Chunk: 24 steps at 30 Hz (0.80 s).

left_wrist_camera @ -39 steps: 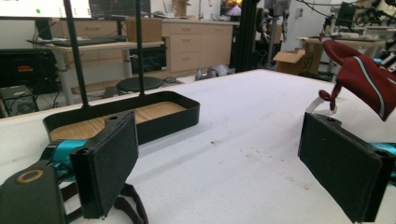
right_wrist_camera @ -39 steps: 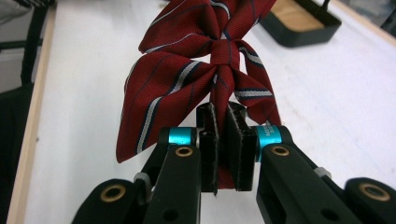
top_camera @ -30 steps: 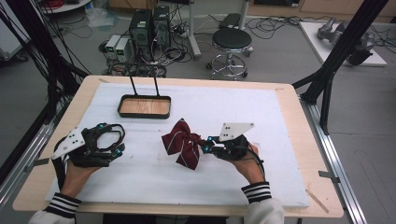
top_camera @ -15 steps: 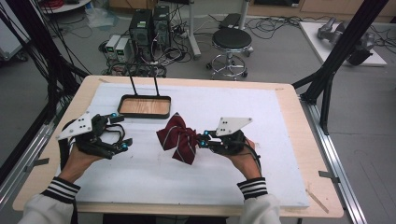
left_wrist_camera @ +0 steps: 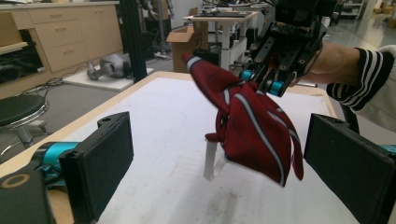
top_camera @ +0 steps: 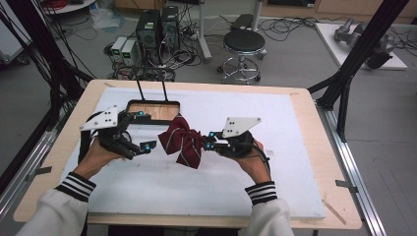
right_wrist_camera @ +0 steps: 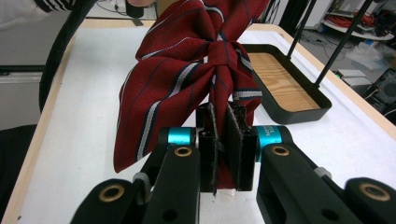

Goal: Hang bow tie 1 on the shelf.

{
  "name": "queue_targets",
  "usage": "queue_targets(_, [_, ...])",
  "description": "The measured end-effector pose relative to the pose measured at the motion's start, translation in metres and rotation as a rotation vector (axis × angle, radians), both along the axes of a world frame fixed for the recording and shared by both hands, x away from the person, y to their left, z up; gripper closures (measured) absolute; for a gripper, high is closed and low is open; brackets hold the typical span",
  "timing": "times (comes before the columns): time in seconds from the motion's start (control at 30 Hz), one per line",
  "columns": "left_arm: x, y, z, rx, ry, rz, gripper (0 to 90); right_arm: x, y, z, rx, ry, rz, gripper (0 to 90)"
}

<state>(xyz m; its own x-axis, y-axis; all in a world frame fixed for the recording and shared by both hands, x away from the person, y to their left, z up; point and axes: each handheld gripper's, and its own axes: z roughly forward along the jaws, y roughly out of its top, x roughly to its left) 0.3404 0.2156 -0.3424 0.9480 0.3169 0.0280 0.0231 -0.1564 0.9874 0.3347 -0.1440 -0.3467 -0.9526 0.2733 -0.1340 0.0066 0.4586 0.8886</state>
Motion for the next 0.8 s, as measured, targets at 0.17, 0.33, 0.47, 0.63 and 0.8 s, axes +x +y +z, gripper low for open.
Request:
queue_targets(0.17, [0.004,-0.015,0.008,0.017,-0.007,-0.023,8.7,0.002,0.004,0.004,0.006,-0.008,0.014,83.9])
queue_targets(0.33, [0.008,-0.029,0.007,0.04,-0.003,-0.049,8.7,0.004,0.005,0.006,0.015,-0.014,0.024,83.9])
queue_targets(0.47, [0.01,-0.039,0.006,0.06,-0.005,-0.061,8.7,0.005,0.007,0.008,0.015,-0.002,0.032,83.9])
queue_targets(0.63, [0.012,-0.047,0.007,0.076,-0.01,-0.07,11.4,0.007,0.011,0.011,0.012,-0.011,0.044,83.9])
queue_targets(0.8, [0.013,-0.05,0.007,0.091,-0.007,-0.081,19.7,0.007,0.016,0.011,0.005,-0.026,0.057,83.8])
